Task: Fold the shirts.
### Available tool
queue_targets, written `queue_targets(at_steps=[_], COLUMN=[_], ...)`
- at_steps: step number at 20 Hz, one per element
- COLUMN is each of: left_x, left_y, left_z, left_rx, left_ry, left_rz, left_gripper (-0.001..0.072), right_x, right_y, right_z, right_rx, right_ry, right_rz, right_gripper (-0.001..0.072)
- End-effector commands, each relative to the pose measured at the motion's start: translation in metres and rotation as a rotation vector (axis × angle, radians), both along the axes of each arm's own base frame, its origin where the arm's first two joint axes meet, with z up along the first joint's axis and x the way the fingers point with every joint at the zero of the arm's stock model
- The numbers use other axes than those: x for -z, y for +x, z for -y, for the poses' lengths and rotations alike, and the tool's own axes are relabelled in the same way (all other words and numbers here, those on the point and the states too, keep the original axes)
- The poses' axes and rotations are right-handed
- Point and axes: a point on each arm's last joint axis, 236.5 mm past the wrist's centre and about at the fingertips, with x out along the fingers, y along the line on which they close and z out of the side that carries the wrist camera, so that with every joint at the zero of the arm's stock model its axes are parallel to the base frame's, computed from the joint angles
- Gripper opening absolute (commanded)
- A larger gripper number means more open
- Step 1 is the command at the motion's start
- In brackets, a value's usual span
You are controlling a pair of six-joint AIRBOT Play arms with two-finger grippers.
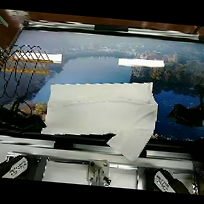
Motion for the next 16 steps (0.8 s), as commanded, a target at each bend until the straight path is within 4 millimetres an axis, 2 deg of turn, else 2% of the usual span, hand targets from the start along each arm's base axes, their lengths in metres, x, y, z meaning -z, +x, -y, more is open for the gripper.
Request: queue_targets(at_steps=[1, 6, 9, 11, 12, 14, 16], left_x=[0.014, 0.027, 0.044, 0.049, 0.051, 0.053, 0.053], left_y=[0.003, 0.01, 0.002, 0.006, 0.009, 0.015, 0.015], left_z=[-0.004, -0.01, -0.004, 0.004, 0.005, 0.005, 0.005], left_rx=[-0.009, -0.04, -0.06, -0.076, -0.096, -0.123, -0.122], left_ry=[0.027, 0.057, 0.033, -0.002, -0.009, -0.01, -0.012], left_rz=[0.046, 0.065, 0.03, 0.05, 0.059, 0.074, 0.073], left_gripper=[0.0663, 0.0661, 0.0658, 0.0653, 0.061, 0.0433, 0.0134], right_x=[0.003, 0.003, 0.003, 0.003, 0.003, 0.003, 0.011], right_y=[-0.003, -0.002, 0.001, 0.001, 0.001, 0.002, -0.004], right_z=[-0.003, -0.002, -0.001, -0.001, -0.001, -0.001, -0.005], right_rx=[0.004, 0.007, 0.011, 0.013, 0.014, 0.019, 0.012], right_ry=[0.01, 0.007, 0.003, 0.003, 0.003, 0.003, 0.012], right_rz=[0.006, 0.012, 0.022, 0.021, 0.022, 0.024, -0.002], right_gripper=[0.0506, 0.0506, 0.0506, 0.0506, 0.0506, 0.0506, 0.0506])
